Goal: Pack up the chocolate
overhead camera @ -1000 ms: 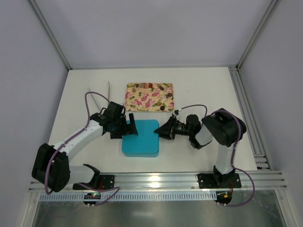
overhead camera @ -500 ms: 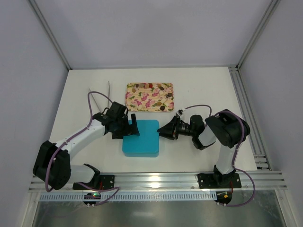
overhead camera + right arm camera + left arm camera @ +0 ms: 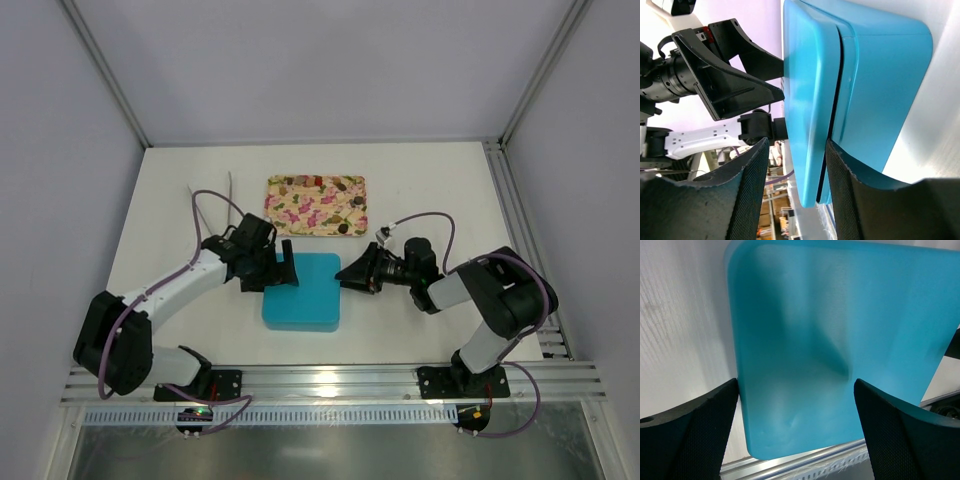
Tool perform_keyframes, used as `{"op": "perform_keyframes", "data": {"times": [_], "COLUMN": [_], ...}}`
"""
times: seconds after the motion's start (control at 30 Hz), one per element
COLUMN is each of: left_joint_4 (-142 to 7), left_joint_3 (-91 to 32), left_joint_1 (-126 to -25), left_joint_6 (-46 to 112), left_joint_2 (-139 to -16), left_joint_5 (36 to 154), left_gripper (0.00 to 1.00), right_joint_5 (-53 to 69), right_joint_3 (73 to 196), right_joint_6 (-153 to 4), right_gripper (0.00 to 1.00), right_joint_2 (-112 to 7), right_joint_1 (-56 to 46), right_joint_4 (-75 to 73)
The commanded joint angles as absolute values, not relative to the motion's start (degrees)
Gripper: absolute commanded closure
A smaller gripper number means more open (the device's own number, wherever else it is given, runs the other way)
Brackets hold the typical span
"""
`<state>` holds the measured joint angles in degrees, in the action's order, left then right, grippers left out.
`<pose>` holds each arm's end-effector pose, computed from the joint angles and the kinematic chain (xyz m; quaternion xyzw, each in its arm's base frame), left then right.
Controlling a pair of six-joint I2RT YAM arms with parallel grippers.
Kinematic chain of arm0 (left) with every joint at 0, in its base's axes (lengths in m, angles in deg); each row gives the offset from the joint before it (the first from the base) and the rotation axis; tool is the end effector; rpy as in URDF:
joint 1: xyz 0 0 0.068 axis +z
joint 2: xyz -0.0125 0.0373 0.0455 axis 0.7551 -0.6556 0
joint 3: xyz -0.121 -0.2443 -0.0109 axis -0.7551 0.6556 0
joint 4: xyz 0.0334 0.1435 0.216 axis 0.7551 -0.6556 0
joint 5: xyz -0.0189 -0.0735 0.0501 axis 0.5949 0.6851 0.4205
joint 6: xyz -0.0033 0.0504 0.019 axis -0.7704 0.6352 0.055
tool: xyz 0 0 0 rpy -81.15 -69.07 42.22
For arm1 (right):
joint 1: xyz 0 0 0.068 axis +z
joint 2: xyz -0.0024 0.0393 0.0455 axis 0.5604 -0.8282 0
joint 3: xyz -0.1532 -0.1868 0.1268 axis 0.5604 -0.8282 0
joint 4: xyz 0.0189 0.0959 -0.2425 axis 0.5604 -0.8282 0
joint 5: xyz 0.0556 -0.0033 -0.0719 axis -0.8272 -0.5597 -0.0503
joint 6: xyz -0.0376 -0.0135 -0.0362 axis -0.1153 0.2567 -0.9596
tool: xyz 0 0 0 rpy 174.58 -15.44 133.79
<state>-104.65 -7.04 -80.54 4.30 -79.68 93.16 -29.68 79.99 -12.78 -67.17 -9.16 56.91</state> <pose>0.2175 -0.1381 0.2143 -0.0589 0.9679 -0.1848 0.1601 0.2276 0.1339 0.1256 0.0628 0.7747 0.6122 0.1451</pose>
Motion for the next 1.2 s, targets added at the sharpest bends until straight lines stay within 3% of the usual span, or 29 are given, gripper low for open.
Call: {"op": "perform_keyframes", "data": {"times": [0.0,0.4,0.67,1.17], "left_joint_4": [-103.4,-104.5,-107.4,-108.8], "left_joint_3": [-9.2,-10.5,-12.1,-10.6], "left_joint_1": [-81.0,-82.3,-83.9,-85.9], "left_joint_6": [4.0,4.0,3.3,0.8], "left_joint_2": [-80.1,-82.3,-85.4,-91.3], "left_joint_5": [92.2,91.4,87.1,82.7], "left_gripper": [0.07,0.07,0.07,0.12], "right_joint_5": [-27.3,-26.4,-23.5,-15.4], "right_joint_3": [81.5,80.8,81.3,79.3], "right_joint_6": [-19.8,-22.9,-29.2,-32.4], "right_gripper": [0.47,0.44,0.36,0.36], "right_joint_2": [-64.6,-61.8,-55.9,-54.8], "right_joint_1": [-9.5,-10.3,-10.1,-3.0], "right_joint_4": [49.2,44.3,33.0,27.0]}}
